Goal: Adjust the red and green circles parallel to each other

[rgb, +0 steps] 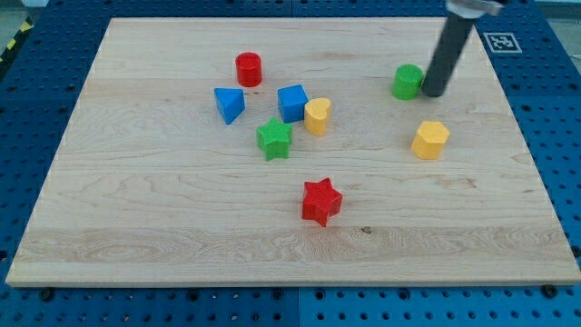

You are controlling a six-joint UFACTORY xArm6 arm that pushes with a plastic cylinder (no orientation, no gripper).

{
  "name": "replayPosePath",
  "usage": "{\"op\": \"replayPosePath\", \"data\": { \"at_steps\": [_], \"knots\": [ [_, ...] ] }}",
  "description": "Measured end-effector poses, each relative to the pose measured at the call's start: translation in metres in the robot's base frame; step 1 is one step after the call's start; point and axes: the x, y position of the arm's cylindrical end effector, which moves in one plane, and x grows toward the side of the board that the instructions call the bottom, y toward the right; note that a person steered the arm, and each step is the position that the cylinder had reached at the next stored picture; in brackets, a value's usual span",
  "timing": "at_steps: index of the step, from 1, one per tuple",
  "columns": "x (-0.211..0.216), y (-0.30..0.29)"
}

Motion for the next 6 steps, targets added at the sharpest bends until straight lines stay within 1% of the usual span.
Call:
{"op": "replayPosePath", "data": {
  "at_steps": [1,2,3,4,5,6],
  "knots": [
    [-0.024,-0.023],
    [-0.031,-0.023],
    [-0.031,-0.033],
    [-0.031,-0.077],
    [-0.031,-0.094],
    [-0.014,-0.091]
  ]
}}
